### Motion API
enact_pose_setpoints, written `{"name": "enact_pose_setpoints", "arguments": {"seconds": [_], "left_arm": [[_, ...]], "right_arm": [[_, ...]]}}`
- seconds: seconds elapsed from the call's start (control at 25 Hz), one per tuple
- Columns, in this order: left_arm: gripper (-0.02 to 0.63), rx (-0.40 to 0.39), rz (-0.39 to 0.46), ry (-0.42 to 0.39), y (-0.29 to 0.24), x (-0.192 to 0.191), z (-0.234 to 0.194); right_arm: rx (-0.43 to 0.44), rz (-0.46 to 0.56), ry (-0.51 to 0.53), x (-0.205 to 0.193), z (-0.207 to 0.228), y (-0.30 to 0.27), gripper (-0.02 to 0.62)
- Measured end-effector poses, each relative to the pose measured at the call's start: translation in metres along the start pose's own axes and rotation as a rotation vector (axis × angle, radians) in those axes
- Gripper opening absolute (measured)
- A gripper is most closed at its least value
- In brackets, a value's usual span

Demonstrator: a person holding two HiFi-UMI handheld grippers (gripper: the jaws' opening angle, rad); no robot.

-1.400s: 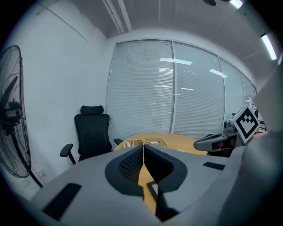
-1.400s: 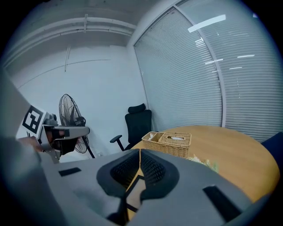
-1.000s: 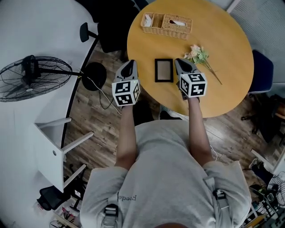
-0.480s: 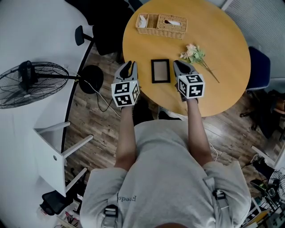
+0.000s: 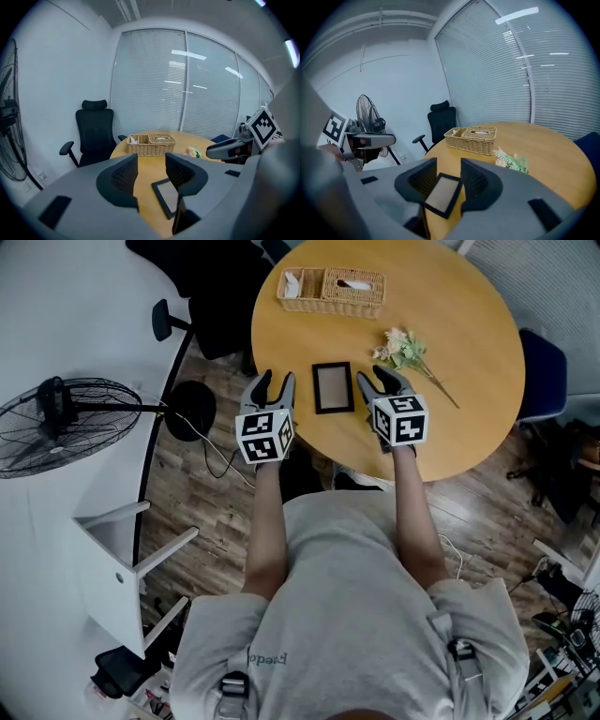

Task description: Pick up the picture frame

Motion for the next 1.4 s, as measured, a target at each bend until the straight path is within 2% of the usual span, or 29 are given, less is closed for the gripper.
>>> {"name": "enact_pose_setpoints", "arguments": {"seconds": [0.08,0.4,0.84,1.12,1.4], "left_arm": [[0.213,-0.004,-0.012,0.002,-0.003,-0.003,0.001],[0.213,-0.026,-0.084,0.03,-0.016,-0.026,0.002],[0.213,-0.058,-0.225,0.076,-0.04,-0.077,0.0],[0.213,-0.067,-0.291,0.128,-0.062,-0.107,-0.007],[0.213,-0.077,-0.335,0.168,-0.07,-0.133,-0.01]], "right_arm": [[-0.002,-0.009,-0.009,-0.003,0.002,-0.002,0.177],[0.004,-0.057,-0.05,-0.025,0.005,-0.018,0.179],[0.003,-0.148,-0.18,-0.068,0.011,-0.061,0.181],[-0.02,-0.214,-0.216,-0.1,0.012,-0.095,0.18],[-0.036,-0.281,-0.198,-0.128,0.014,-0.115,0.176]]}}
Point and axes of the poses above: the fingertips, and each gripper's own axes: y backward along the fingers, z to its right, x out of its top, the point moved 5 cm from there along y, backward along the fingers, and after that the axes turned 1 degree about y, right-handed, at the moved point
